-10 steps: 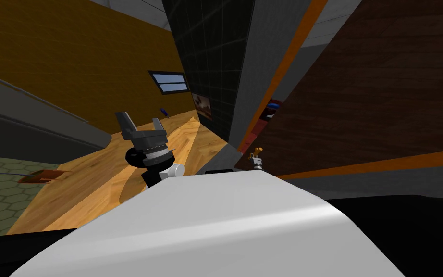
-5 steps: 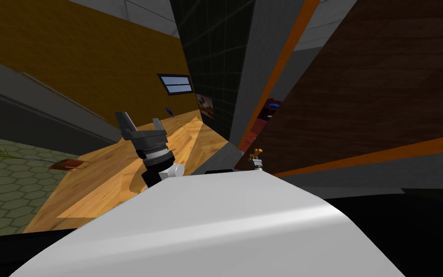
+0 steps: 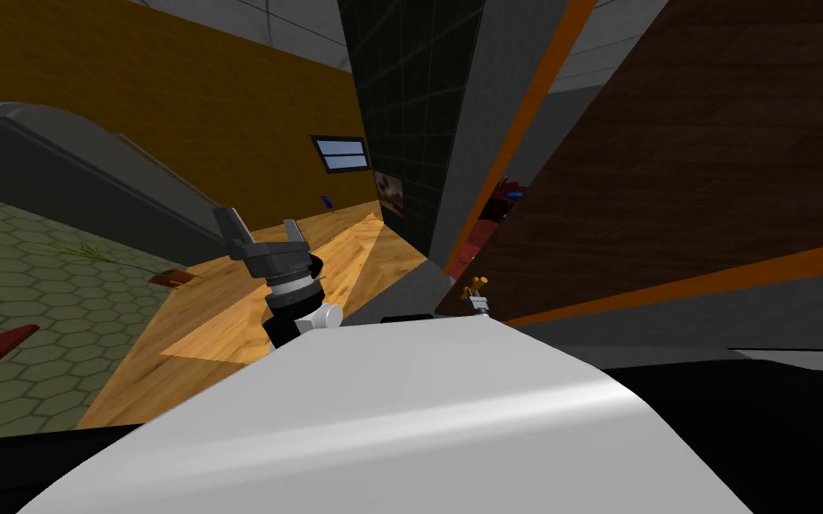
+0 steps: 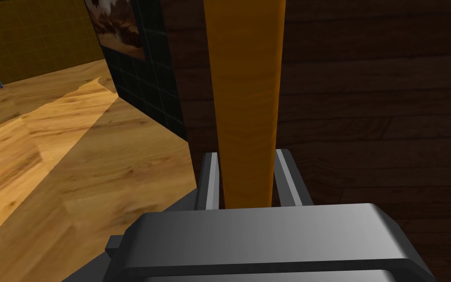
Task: Pull the door open
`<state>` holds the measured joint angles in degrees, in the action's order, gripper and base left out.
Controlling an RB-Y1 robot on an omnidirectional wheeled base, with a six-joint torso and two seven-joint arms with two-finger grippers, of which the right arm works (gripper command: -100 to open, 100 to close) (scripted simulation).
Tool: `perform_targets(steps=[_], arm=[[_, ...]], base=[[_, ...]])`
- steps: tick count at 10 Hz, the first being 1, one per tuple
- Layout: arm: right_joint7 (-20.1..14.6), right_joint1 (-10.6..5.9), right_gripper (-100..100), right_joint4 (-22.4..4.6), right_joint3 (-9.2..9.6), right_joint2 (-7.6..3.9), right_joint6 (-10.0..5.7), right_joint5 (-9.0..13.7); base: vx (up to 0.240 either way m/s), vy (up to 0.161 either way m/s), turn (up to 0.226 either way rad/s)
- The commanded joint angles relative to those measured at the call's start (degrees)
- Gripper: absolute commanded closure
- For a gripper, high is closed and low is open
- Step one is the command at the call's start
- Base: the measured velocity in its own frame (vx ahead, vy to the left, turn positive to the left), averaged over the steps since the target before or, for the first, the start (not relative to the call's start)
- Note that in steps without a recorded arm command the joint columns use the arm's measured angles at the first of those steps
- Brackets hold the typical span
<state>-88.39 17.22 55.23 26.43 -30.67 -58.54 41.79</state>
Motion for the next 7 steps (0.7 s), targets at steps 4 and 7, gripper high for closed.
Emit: perform_targets(steps=[4,7], arm=[[-1.45,0.05,100,-0.63,1.33,-1.04,-1.30,-0.59],[-3.07,0.67,100,-1.69,2.77,-2.11,-3.45,-1.31]], base=[[-0.184,-0.026,0.095],[-0.176,-0.034,0.122]])
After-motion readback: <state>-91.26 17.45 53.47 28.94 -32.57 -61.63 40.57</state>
